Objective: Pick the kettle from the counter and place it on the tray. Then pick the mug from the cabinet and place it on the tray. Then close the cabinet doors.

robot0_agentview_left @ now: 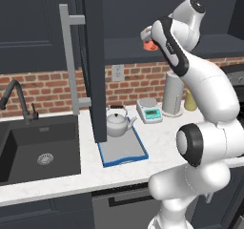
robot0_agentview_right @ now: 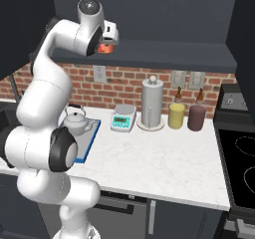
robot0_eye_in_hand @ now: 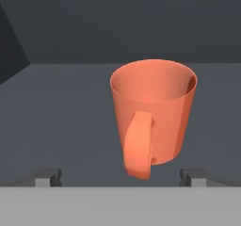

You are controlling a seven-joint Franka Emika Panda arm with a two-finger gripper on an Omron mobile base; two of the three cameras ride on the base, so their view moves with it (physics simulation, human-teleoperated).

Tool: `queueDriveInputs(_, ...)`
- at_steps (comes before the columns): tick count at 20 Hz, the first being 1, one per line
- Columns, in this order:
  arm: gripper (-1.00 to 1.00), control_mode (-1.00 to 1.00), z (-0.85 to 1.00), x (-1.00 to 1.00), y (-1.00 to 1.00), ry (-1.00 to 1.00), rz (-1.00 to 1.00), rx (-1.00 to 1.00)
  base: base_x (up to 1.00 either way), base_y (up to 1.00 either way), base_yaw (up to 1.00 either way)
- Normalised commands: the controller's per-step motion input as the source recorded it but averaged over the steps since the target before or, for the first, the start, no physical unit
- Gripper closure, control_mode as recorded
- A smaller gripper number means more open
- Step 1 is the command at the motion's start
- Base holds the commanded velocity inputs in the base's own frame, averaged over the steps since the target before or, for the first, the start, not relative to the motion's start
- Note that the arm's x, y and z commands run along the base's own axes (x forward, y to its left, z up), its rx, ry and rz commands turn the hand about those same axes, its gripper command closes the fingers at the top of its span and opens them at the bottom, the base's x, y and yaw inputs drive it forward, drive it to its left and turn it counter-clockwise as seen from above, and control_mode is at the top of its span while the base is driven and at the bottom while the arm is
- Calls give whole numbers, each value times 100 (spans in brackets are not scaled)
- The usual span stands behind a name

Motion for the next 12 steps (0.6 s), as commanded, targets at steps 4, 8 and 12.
queueDriveInputs(4, -100, -100, -6, 35, 0, 0, -4, 0, 0, 0, 0)
queueDriveInputs(8, -100, -100, -8, 36, 0, 0, -5, -2, 0, 0, 0)
queueDriveInputs(12, -100, -100, -11, 38, 0, 0, -6, -3, 0, 0, 0)
